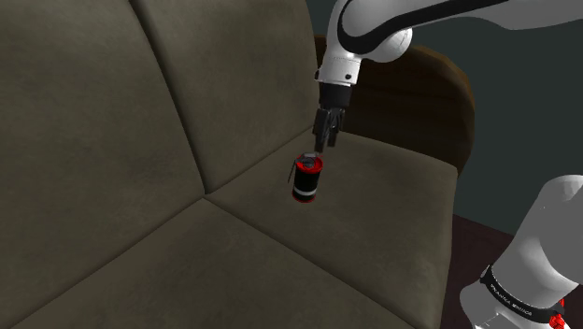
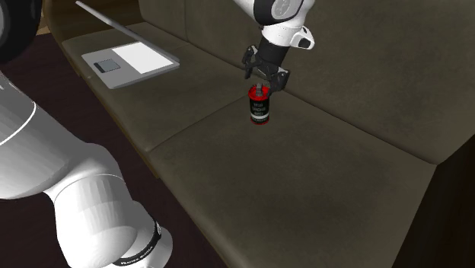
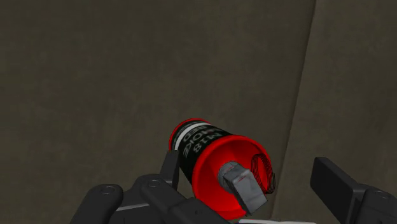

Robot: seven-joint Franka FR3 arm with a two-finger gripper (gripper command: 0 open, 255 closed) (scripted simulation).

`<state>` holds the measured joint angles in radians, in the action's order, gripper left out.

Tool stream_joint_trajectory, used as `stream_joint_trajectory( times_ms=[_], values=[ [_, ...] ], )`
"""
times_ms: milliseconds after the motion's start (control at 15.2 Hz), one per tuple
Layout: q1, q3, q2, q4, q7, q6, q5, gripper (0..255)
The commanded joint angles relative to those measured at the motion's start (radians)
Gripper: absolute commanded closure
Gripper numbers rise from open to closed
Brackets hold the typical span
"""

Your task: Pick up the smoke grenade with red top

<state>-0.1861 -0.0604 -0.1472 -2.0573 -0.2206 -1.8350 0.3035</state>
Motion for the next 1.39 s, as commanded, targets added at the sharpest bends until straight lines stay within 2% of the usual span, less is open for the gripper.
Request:
stream_joint_trajectory(
  times_ms=[0, 528, 594, 1188, 1320],
  values=[
    [-0.01, -0.008, 0.045, 0.025, -0.013, -0.023, 0.013, 0],
    [-0.012, -0.012, 0.066, -0.04, -0.036, -0.106, 0.021, 0],
    [-0.012, -0.011, 0.067, -0.041, -0.037, -0.106, 0.021, 255],
    [-0.012, -0.012, 0.066, -0.04, -0.036, -0.106, 0.021, 255],
    [-0.012, -0.011, 0.059, -0.022, -0.029, -0.081, 0.018, 255]
  ],
)
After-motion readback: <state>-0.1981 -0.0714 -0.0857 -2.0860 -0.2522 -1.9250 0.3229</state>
